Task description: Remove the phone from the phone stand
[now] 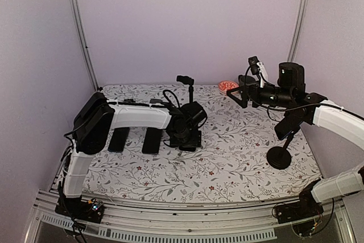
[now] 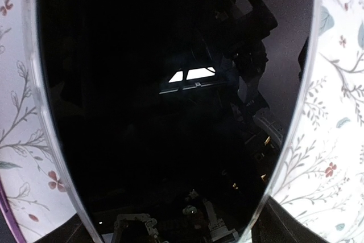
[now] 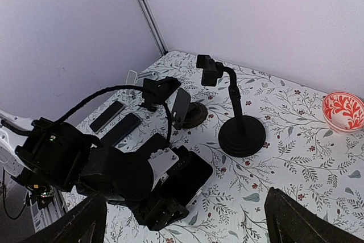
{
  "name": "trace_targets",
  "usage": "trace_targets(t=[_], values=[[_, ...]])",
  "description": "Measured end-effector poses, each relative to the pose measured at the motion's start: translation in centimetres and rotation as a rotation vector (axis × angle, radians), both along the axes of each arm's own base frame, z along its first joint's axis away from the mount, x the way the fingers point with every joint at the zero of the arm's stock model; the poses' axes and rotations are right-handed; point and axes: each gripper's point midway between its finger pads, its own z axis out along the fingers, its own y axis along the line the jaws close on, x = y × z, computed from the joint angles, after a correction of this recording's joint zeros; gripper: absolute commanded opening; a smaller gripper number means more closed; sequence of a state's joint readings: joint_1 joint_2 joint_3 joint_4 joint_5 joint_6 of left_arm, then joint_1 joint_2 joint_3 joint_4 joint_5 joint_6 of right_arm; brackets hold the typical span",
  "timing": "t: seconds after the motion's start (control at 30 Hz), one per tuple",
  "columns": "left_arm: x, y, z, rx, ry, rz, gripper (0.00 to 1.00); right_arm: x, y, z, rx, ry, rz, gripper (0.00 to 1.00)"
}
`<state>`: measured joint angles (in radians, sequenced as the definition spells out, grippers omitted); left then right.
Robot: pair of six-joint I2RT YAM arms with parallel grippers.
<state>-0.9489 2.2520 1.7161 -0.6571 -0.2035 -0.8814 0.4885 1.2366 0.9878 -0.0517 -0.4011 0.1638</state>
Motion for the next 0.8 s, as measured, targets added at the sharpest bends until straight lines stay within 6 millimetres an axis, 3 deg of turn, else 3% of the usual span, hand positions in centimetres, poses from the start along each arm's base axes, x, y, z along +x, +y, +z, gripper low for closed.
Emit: trace_targets(t=[0.23, 0.8], values=[[-1.9, -0.6, -0.1, 0.019, 0.018, -0.001, 0.58, 0.1, -0.1, 0.1, 0.004, -0.004, 0.0, 0.99], [-2.0, -0.2, -0.3, 0.046, 0.024, 0.035, 0.74, -0.1, 0.0, 0.1, 0.009, -0.005, 0.013, 0.99]])
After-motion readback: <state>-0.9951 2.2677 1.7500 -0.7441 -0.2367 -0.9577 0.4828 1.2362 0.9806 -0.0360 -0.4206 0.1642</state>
